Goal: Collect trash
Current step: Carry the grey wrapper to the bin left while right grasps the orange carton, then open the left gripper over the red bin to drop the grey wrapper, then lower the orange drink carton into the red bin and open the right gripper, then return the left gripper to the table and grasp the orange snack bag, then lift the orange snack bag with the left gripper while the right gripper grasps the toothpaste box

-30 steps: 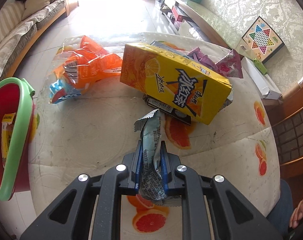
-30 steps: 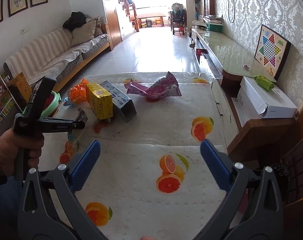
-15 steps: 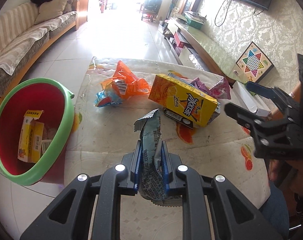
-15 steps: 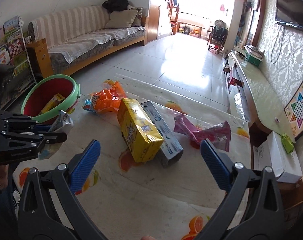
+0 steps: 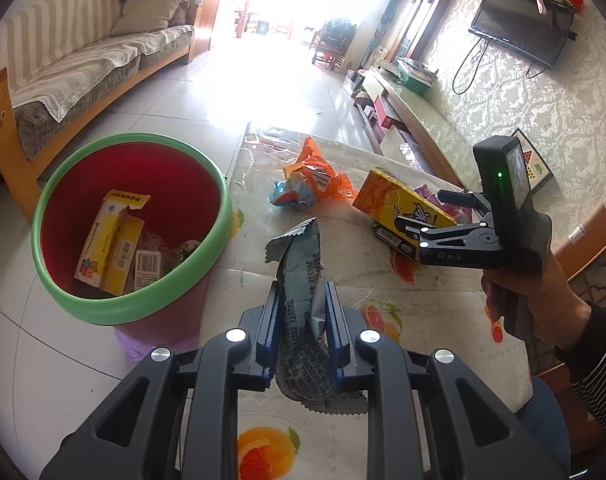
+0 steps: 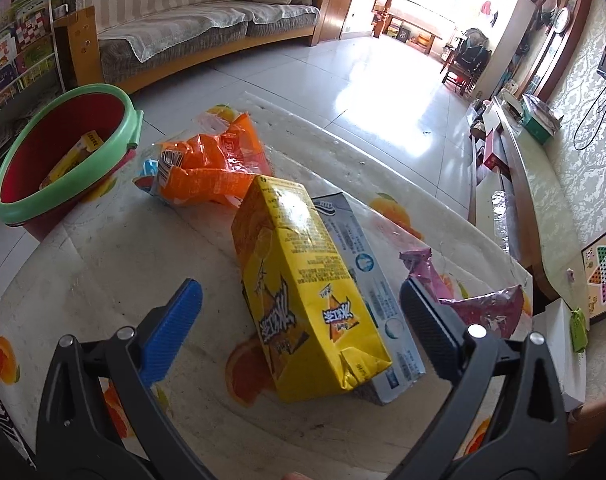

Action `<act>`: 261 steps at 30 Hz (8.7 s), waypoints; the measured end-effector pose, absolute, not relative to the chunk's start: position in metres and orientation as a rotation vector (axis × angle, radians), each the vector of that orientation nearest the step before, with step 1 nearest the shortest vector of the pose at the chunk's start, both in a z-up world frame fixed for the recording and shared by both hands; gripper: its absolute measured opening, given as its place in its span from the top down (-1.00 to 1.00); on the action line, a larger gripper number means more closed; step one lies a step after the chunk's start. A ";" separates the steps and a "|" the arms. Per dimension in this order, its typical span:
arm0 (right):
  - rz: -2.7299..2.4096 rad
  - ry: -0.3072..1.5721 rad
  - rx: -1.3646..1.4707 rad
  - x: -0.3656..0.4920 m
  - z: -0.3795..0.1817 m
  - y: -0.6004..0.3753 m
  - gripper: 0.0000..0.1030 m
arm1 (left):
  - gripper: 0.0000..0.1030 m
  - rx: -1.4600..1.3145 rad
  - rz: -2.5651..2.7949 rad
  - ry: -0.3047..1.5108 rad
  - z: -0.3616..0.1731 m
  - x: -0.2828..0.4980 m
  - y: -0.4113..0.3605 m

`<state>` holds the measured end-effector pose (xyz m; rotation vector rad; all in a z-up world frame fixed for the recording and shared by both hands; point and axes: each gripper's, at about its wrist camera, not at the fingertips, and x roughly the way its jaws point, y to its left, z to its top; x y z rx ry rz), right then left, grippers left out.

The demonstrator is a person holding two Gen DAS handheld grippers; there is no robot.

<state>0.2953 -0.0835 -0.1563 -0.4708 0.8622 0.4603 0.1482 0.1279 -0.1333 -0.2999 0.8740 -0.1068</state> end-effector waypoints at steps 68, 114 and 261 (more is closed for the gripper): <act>0.490 0.862 -0.298 0.203 -0.100 -0.116 -0.12 | 0.58 -0.248 -0.110 0.820 -0.108 0.151 0.134; 0.746 0.778 -0.264 0.205 -0.078 0.040 -0.12 | -0.84 -0.231 0.198 0.827 -0.111 0.170 0.274; 0.508 0.910 -0.236 0.318 -0.115 -0.136 0.28 | 0.03 -0.159 -0.120 0.834 -0.108 0.164 0.115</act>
